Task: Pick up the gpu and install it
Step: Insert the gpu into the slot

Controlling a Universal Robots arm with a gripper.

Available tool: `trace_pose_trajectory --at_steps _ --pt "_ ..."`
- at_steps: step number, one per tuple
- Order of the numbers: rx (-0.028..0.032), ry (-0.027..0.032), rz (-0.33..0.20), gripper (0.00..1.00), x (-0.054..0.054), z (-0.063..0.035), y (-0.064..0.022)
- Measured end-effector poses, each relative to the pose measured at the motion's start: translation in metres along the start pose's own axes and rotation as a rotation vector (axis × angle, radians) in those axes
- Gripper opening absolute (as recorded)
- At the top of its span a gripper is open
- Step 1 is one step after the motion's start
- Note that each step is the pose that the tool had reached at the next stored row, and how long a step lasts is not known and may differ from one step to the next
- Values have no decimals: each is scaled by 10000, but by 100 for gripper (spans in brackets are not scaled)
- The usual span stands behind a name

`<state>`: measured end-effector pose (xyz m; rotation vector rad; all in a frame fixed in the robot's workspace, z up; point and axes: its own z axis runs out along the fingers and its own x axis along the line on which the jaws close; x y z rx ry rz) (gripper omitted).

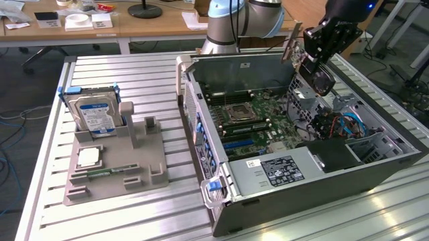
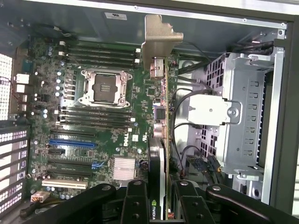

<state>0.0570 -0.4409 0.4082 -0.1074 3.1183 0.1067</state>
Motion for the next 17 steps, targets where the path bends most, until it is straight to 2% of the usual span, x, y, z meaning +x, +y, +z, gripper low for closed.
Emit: trace_pose_trajectory --at_steps 9,17 --pt "-9 29 -416 27 0 0 0" --pt "-28 89 -1297 27 0 1 0"
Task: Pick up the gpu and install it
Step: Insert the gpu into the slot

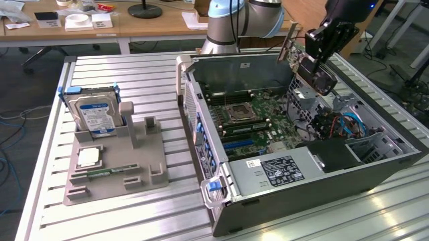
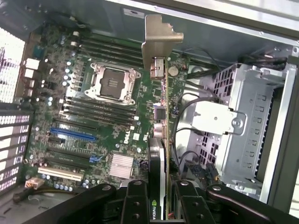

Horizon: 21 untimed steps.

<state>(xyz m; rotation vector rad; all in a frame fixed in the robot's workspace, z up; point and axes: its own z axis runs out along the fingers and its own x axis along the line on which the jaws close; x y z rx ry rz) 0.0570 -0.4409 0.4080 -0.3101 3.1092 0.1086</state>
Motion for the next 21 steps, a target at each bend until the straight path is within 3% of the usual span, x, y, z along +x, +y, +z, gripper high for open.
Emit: trace_pose_trajectory --at_steps 12,21 --pt "-40 119 -1765 27 0 9 0" --pt "-76 229 -3389 27 0 21 -1"
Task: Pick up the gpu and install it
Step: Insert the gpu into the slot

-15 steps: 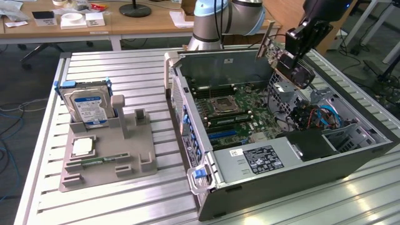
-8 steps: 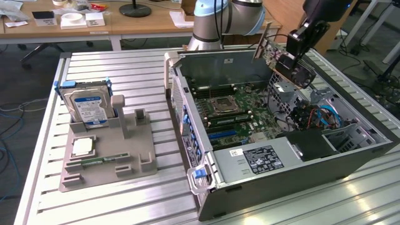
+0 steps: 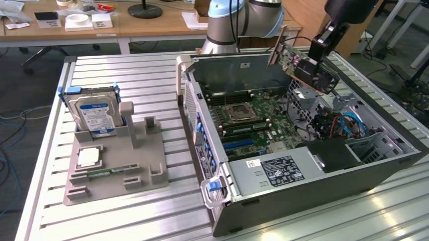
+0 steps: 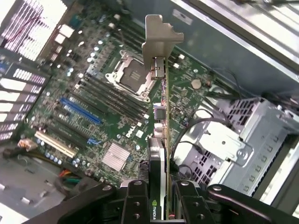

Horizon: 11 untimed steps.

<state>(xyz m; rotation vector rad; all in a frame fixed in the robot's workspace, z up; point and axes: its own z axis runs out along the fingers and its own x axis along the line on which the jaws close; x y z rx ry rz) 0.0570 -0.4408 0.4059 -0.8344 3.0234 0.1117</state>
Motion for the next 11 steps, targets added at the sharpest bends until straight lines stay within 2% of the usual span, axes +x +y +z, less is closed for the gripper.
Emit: trace_pose_trajectory --at_steps 11 --pt "-44 136 -1999 27 1 17 -1"
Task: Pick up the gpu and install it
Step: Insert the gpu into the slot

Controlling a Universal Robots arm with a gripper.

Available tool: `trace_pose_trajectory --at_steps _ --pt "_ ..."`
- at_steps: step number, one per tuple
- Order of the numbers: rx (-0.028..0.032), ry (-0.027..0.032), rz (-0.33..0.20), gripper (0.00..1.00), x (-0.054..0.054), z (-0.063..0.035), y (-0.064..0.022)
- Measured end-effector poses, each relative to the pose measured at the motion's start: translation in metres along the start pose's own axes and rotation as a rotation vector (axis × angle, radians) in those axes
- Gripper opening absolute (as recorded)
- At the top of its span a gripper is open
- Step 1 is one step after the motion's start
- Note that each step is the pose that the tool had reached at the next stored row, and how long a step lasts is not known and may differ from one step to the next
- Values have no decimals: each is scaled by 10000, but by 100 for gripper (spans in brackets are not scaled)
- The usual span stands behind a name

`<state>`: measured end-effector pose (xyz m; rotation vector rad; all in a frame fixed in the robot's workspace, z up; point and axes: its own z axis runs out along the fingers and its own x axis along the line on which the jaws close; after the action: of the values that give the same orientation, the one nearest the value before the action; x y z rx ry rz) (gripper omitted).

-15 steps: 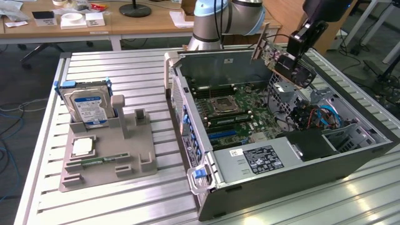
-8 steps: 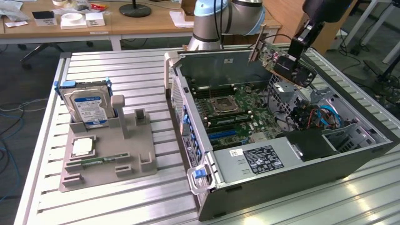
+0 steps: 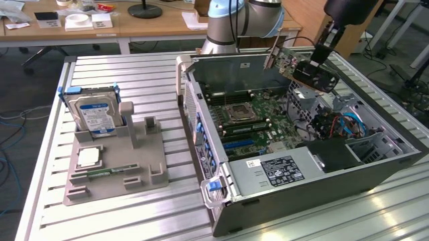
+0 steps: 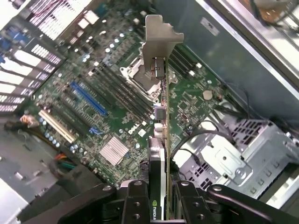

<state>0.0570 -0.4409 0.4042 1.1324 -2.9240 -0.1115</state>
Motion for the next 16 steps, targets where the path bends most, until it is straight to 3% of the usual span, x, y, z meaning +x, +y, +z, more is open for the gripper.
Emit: trace_pose_trajectory --at_steps 16 --pt "-64 194 -2883 27 0 19 -1"
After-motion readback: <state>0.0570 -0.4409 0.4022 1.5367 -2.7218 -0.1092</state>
